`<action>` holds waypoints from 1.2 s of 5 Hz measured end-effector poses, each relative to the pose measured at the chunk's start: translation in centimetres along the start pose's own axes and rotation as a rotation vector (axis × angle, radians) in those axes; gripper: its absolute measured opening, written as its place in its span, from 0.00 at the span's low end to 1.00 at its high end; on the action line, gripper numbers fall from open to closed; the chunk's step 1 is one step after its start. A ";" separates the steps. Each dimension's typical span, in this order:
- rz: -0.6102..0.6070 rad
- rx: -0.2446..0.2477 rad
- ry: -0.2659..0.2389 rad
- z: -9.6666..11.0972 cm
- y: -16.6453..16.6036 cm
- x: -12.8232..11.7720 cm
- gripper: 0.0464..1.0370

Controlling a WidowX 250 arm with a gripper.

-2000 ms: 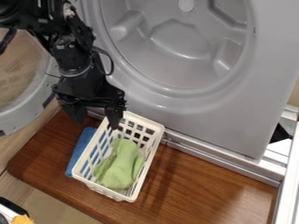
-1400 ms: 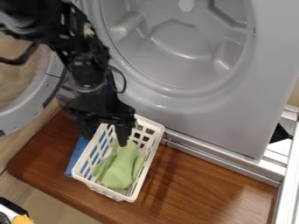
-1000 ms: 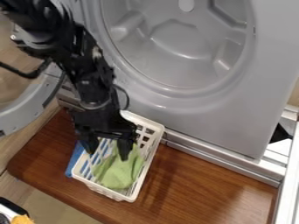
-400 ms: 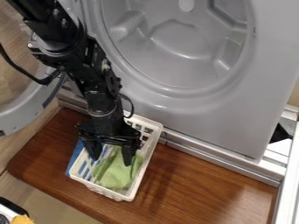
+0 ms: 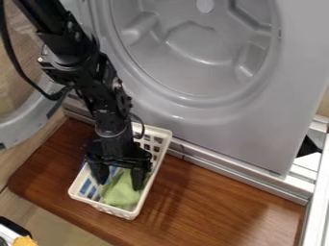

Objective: Put the green cloth inside the washing machine

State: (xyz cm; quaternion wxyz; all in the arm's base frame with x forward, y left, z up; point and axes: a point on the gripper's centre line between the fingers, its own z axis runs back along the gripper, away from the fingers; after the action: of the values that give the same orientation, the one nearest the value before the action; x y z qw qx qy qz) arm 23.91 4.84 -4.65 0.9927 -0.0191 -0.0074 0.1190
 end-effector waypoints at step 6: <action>0.014 0.006 -0.063 2.2 -0.6 -0.6 0.01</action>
State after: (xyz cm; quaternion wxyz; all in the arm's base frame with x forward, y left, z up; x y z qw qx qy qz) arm 23.43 4.24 -2.41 0.9912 -0.0124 -0.0382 0.1265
